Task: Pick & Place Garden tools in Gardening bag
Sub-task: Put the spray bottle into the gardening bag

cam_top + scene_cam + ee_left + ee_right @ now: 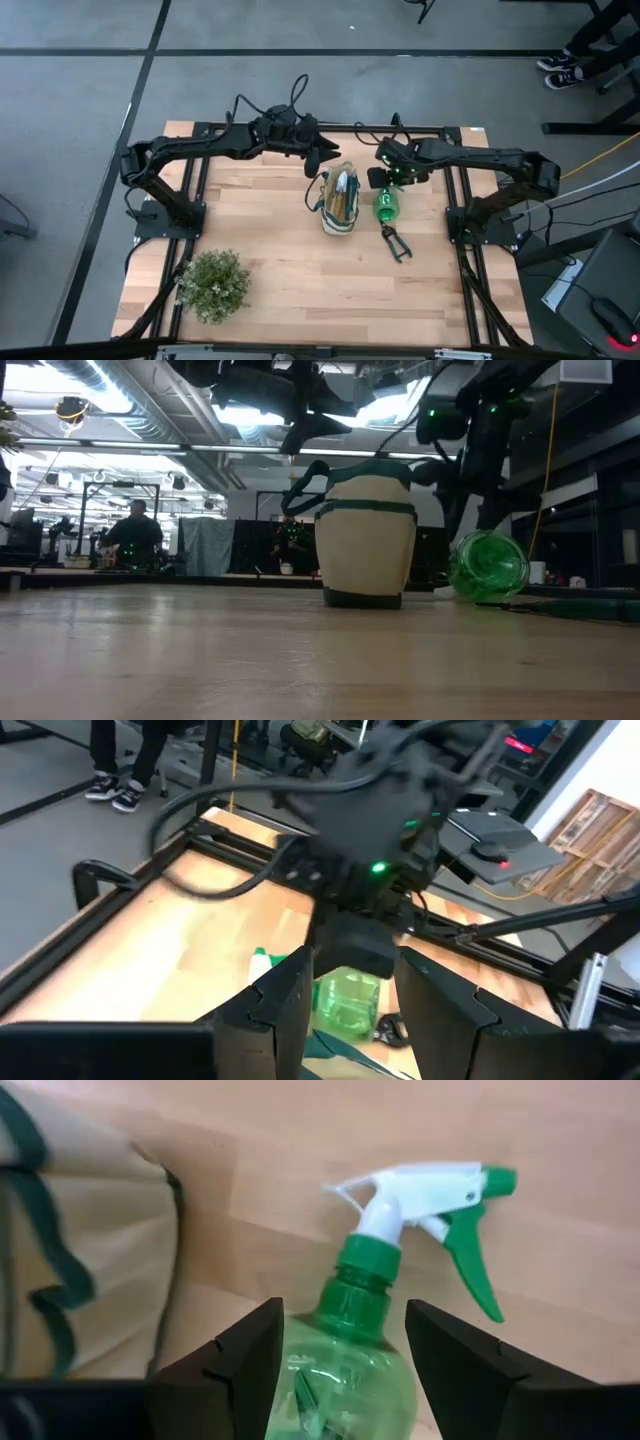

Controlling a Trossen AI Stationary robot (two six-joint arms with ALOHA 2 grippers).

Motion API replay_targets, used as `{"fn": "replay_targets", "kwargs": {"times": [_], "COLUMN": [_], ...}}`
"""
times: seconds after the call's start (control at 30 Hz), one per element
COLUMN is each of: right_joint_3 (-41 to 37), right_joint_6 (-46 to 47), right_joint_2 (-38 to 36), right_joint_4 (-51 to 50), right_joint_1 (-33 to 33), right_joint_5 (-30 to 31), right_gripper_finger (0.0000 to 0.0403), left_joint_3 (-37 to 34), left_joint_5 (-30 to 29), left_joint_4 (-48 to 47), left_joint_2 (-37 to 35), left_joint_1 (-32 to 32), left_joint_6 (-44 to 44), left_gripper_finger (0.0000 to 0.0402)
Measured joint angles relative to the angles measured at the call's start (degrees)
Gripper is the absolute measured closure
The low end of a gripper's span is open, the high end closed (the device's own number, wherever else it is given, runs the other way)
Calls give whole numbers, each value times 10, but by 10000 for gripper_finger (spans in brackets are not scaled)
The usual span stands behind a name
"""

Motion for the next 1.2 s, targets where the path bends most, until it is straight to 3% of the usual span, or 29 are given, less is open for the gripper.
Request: {"fn": "replay_targets", "kwargs": {"times": [0.33,0.77,1.0,1.2], "right_joint_3": [0,0,1,1], "right_joint_6": [-40,-96,-111,-111], "right_joint_2": [87,177,185,181], "right_joint_4": [24,31,28,29], "right_joint_1": [-24,-18,0,9], "right_joint_5": [-61,-81,-58,-50], "right_gripper_finger": [188,190,257,257], "left_joint_3": [0,0,0,0], "left_joint_5": [1,1,3,4], "left_joint_4": [-43,-102,-114,-117], "left_joint_2": [0,0,0,0], "left_joint_1": [-18,-18,-18,-18], "left_joint_6": [27,30,30,30], "left_gripper_finger": [263,263,263,263]}}
